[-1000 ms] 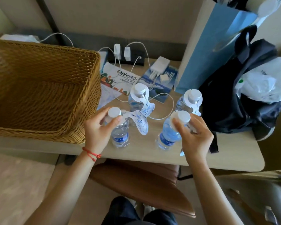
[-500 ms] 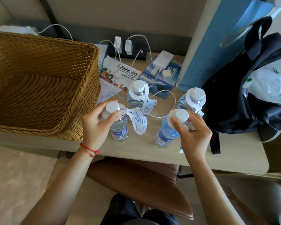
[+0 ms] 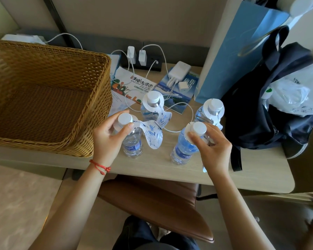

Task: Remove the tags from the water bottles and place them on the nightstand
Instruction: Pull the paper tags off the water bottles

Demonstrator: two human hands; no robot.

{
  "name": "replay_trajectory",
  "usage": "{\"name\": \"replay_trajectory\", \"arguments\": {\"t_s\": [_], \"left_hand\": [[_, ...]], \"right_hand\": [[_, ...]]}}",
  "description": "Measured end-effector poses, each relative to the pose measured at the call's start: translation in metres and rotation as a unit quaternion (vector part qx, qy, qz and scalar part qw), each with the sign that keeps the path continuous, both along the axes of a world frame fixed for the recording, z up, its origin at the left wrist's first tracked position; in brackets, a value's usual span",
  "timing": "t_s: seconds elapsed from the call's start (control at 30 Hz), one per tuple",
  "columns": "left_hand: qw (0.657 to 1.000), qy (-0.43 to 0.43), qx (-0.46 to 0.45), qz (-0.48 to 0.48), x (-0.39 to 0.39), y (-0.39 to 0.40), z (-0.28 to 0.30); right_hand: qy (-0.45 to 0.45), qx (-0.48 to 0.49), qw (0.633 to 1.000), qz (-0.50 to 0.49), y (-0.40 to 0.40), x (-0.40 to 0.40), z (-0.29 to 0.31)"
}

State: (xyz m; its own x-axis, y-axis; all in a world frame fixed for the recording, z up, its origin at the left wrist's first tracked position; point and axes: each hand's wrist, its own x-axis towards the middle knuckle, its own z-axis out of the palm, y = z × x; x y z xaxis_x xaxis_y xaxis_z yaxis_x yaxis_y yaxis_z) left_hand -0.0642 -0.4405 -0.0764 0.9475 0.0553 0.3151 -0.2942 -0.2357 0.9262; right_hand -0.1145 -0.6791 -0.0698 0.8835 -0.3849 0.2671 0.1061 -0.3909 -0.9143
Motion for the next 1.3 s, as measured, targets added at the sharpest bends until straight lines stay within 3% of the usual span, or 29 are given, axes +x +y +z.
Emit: {"name": "replay_trajectory", "arguments": {"t_s": [0.23,0.5,0.6,0.83,1.3], "left_hand": [[0.998,-0.031,0.039,0.041,-0.009,-0.001,0.013],[0.987,-0.155,0.049,0.017,-0.030,-0.012,0.028],[0.993,-0.111,0.025,-0.041,-0.039,-0.036,0.030],[0.985,0.083,-0.042,-0.146,-0.038,-0.084,0.015],[0.937,0.220,-0.096,-0.253,-0.007,-0.104,-0.016]], "right_hand": [[0.038,0.018,0.999,0.015,-0.003,-0.002,0.005],[0.037,0.012,0.999,0.026,-0.013,-0.008,0.013],[0.037,0.059,0.997,0.029,-0.017,-0.010,0.015],[0.058,0.103,0.992,0.050,-0.032,-0.009,0.011],[0.156,0.142,0.977,0.031,-0.045,0.001,0.010]]}}
